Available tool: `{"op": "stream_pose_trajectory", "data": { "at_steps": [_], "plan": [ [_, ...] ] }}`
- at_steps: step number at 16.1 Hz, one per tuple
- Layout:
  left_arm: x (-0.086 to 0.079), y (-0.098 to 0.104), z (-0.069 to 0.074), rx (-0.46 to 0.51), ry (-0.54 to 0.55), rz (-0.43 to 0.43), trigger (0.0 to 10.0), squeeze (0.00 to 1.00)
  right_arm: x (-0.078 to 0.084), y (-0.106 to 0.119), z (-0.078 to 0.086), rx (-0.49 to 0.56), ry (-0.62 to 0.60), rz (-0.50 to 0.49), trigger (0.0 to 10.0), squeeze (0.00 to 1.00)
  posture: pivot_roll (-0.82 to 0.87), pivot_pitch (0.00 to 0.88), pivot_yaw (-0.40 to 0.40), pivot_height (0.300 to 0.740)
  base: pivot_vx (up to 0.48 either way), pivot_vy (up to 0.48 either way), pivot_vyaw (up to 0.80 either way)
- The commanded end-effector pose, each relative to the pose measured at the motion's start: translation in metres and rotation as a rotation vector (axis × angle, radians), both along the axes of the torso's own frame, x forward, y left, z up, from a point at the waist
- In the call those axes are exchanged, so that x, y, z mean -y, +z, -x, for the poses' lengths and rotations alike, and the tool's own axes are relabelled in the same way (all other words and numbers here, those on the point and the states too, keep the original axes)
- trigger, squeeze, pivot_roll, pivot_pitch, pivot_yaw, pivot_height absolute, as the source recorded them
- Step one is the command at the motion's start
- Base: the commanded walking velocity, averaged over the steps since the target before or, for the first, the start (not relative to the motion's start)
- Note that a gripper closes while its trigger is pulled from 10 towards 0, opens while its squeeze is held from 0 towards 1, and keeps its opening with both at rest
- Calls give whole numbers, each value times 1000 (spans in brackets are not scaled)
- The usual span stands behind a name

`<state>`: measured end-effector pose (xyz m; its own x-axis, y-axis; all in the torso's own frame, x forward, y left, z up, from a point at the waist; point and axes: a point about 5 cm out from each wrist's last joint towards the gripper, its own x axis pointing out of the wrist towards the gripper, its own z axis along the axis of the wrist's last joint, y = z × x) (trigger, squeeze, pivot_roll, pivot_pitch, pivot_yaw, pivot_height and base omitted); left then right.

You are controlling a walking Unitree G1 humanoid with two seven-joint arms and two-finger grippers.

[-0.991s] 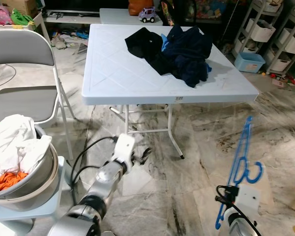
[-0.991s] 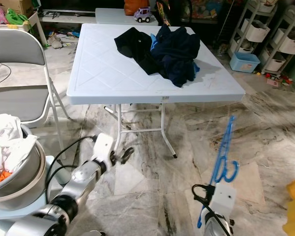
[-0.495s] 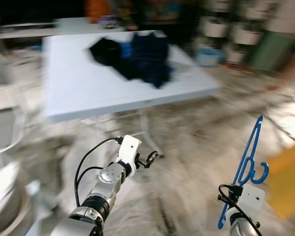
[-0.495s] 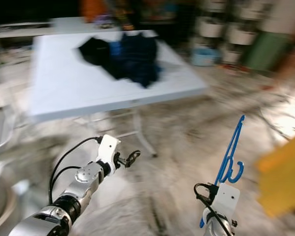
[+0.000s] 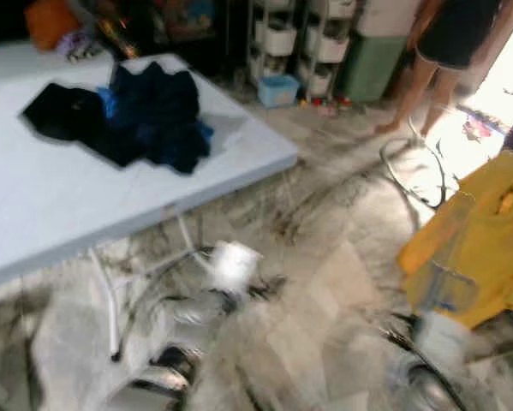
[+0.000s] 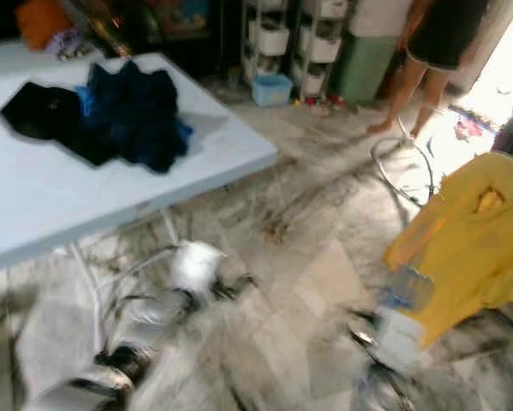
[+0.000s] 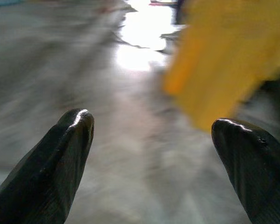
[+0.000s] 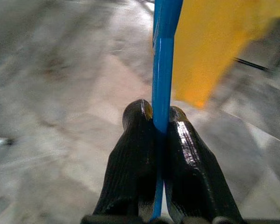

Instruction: Hang hanger

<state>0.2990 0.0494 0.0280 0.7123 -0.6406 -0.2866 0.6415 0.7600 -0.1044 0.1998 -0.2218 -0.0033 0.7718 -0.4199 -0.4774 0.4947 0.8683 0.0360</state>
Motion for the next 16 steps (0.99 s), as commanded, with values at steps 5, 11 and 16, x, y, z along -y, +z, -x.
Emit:
{"op": "stream_pose_trajectory", "data": {
  "at_steps": [5,11,16],
  "plan": [
    [-3,1,-2,-8,-52,-42,10000,0,-6,2,-1,42,-52,-17,10000,0,55,0,-43,740,283,0,-800],
    [6,1,-1,-20,-87,-42,10000,0,-3,-2,7,39,-82,-16,10000,0,38,0,-37,740,289,0,-800],
    [4,-3,2,-33,-70,-39,10000,0,-3,-4,9,14,-50,-4,10000,0,44,0,-61,740,322,0,-123]
  ]
}}
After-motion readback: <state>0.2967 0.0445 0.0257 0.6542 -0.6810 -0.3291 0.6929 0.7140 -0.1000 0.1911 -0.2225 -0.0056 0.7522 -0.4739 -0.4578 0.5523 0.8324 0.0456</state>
